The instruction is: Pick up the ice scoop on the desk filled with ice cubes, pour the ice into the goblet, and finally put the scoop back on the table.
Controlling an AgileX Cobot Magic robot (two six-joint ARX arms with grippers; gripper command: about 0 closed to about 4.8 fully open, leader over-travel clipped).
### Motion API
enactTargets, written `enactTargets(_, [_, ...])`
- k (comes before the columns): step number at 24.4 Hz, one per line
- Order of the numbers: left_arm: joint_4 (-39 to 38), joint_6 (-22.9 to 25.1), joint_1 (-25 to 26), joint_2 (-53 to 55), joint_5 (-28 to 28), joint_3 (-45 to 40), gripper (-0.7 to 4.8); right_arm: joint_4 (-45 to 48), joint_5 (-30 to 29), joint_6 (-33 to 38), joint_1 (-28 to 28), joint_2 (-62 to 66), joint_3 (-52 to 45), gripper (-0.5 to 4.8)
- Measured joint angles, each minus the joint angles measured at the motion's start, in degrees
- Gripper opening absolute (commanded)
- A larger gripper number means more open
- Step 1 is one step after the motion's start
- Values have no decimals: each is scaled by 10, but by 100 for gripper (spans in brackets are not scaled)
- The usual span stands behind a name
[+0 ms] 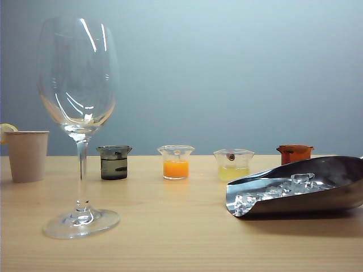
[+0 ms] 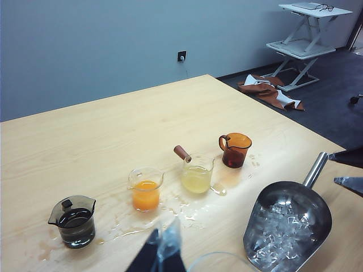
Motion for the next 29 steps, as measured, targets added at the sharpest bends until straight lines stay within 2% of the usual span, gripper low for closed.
enactTargets(4, [0,0,0,0,0,0,-5,20,-2,0,0,39,0,400])
enactTargets(12, [-1,7,0,0,3,0,-5,115,-14,0,0,116,1,400])
enactTargets(16, [-16,9,0,0,35,0,-5,146,-15,0,0,150,1,399])
enactTargets(19, [-45,10,0,0,97,0,-5,171,-15,0,0,187,3,399])
enactTargets(21, [-45,10,0,0,113,0,-5,194,-16,0,0,203,3,399])
enactTargets(25, [-50,16,0,0,120,0,-5,231,-27,0,0,224,3,399])
enactTargets(29, [-76,44,0,0,132,0,-5,241,-27,0,0,237,3,399])
